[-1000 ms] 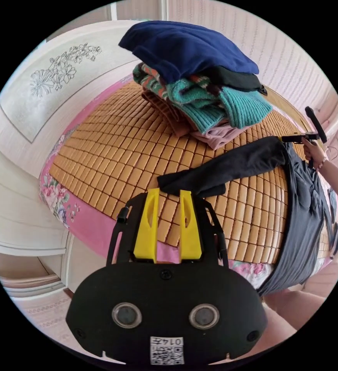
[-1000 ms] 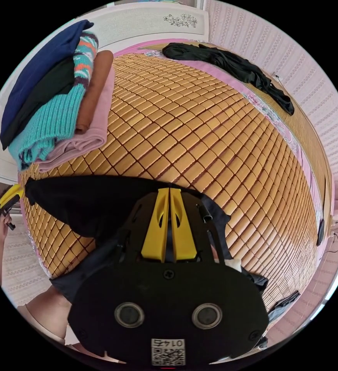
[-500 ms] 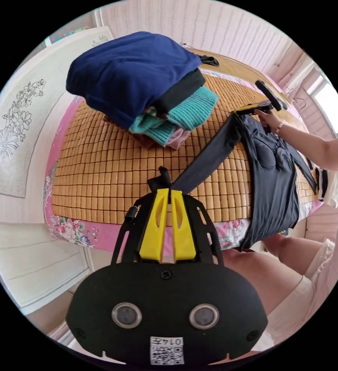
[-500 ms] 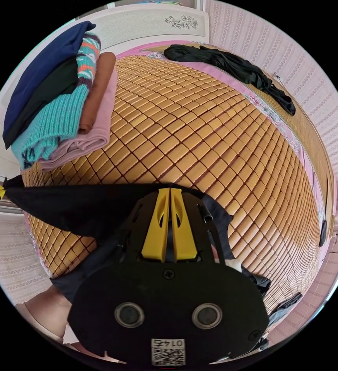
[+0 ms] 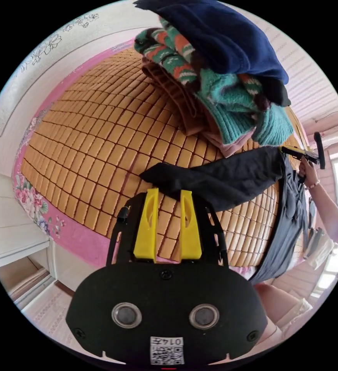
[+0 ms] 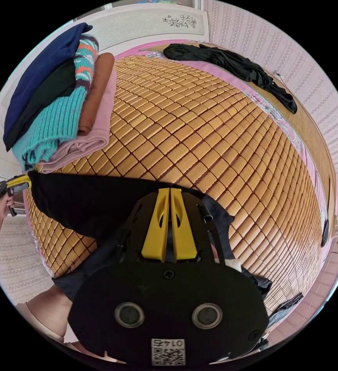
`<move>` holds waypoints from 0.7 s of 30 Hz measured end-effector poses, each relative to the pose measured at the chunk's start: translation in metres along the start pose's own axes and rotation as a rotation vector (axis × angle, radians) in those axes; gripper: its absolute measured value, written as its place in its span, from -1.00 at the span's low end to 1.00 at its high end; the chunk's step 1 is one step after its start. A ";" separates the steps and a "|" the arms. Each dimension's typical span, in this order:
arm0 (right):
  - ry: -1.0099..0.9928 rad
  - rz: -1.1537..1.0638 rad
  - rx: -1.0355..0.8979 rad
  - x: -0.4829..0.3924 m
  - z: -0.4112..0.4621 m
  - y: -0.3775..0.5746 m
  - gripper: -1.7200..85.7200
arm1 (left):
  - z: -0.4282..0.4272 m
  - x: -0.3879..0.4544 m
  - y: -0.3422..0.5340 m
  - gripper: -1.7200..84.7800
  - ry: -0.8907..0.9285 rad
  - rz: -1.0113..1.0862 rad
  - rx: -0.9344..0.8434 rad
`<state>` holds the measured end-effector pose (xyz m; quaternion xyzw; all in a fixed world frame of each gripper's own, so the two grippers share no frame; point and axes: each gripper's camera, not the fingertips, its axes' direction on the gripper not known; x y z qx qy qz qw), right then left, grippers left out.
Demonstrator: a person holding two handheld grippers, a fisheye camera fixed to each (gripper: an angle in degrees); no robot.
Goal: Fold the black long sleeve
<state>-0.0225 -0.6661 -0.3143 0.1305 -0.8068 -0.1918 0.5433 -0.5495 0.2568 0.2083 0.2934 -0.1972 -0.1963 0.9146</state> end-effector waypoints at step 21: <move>0.052 -0.031 0.003 -0.016 -0.016 0.002 -0.97 | -0.042 -0.025 0.019 -0.77 -0.175 -0.051 0.086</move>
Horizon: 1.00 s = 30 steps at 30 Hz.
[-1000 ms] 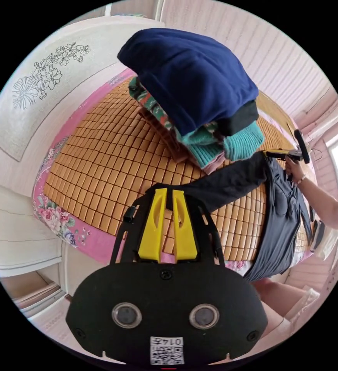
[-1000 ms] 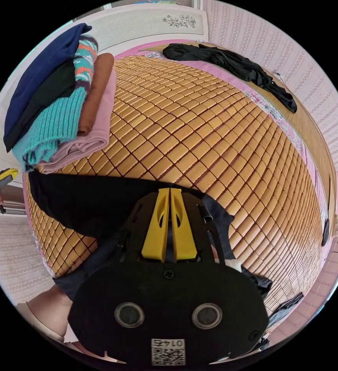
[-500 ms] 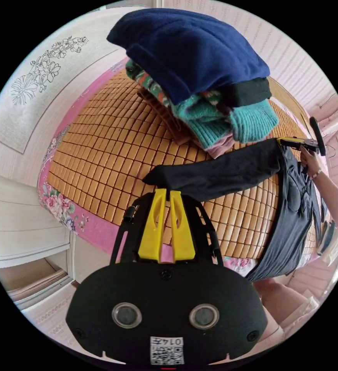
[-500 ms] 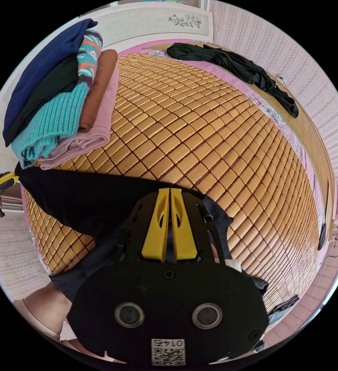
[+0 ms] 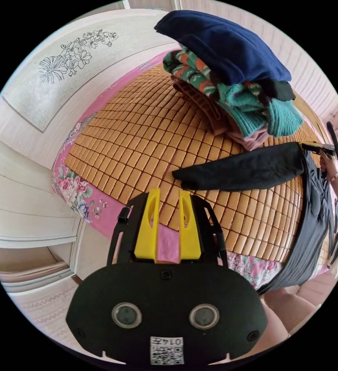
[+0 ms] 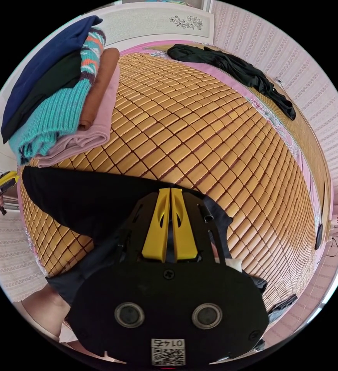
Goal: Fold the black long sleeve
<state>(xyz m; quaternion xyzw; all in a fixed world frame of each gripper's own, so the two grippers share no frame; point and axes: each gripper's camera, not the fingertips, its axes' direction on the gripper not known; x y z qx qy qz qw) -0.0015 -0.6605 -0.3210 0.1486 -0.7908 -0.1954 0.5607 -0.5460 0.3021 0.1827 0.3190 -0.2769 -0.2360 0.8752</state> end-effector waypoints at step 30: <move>0.069 0.026 -0.022 -0.005 -0.077 0.002 -0.98 | 0.019 -0.027 0.008 -0.81 0.260 -0.211 -0.027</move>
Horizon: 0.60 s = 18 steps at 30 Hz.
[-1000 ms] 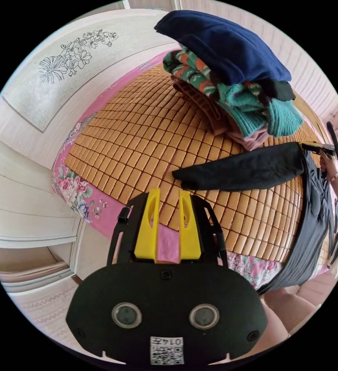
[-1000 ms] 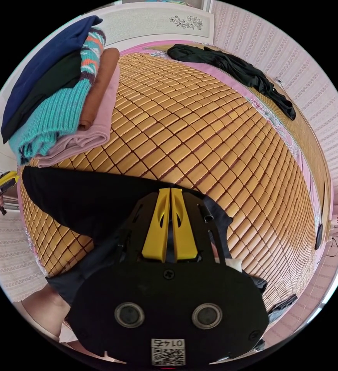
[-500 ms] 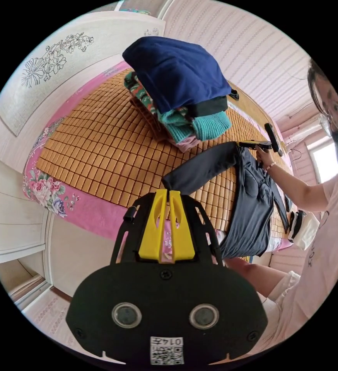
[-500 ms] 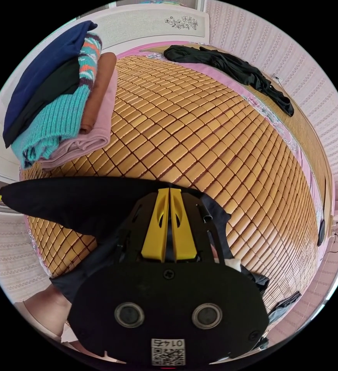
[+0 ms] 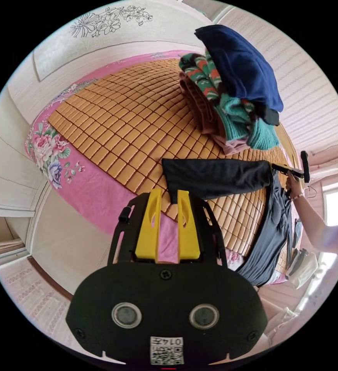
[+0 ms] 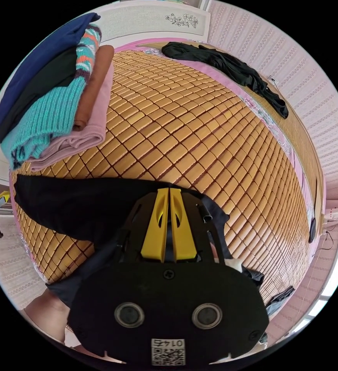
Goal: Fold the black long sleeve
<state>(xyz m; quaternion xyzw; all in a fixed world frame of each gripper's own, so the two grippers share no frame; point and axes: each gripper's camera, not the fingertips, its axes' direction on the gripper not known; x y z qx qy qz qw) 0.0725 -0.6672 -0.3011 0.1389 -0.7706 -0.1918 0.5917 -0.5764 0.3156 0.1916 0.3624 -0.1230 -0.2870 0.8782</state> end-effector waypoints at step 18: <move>-0.248 0.095 -0.067 0.059 -0.081 0.011 -0.84 | 0.022 0.032 -0.008 -0.81 -0.051 0.109 -0.059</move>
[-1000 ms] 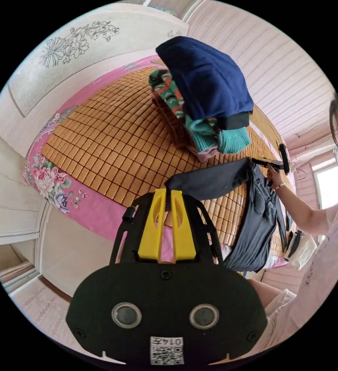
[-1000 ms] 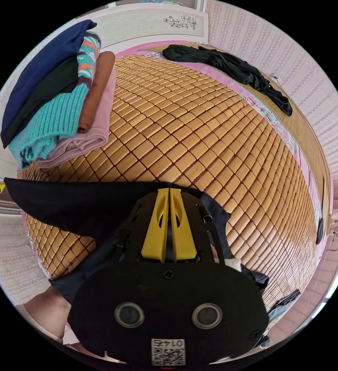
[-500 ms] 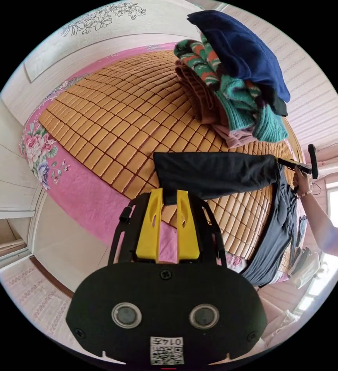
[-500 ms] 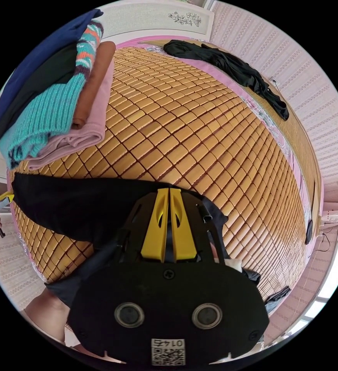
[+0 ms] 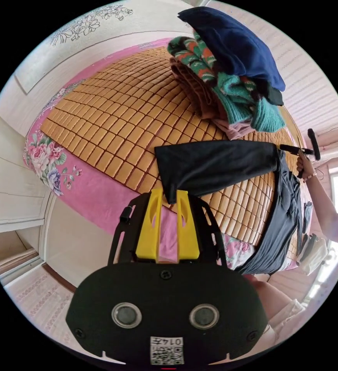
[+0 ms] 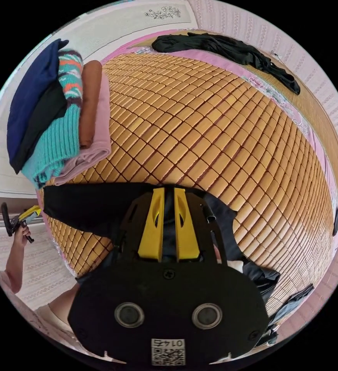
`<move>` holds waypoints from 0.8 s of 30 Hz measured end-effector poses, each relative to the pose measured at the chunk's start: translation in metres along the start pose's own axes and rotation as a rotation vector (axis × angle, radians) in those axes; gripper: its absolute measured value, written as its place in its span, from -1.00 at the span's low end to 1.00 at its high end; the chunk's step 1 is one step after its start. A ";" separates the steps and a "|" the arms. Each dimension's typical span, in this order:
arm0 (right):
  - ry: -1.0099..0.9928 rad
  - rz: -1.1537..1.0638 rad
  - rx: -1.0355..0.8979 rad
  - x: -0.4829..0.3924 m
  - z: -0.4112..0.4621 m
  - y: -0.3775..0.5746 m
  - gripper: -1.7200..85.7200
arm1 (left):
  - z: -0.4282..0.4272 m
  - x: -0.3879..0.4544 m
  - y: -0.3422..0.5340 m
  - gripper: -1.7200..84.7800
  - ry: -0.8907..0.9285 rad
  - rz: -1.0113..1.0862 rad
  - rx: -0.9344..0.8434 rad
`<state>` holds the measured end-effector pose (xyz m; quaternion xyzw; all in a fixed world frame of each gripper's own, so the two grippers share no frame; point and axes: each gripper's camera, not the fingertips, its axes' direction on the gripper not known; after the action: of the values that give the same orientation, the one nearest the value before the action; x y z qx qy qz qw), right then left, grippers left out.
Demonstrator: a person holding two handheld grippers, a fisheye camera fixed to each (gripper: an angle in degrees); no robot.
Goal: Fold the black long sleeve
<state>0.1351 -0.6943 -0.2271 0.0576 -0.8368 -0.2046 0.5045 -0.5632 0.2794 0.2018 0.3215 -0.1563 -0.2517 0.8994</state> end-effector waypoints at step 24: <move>0.130 0.440 0.177 0.178 -0.182 0.301 -0.77 | 0.081 0.375 -0.093 -0.81 0.137 0.771 0.145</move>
<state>0.2397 -0.5257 0.1136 -0.0691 -0.8095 -0.0114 0.5829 -0.3225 -0.0301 0.2457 0.3178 -0.2226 0.1380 0.9112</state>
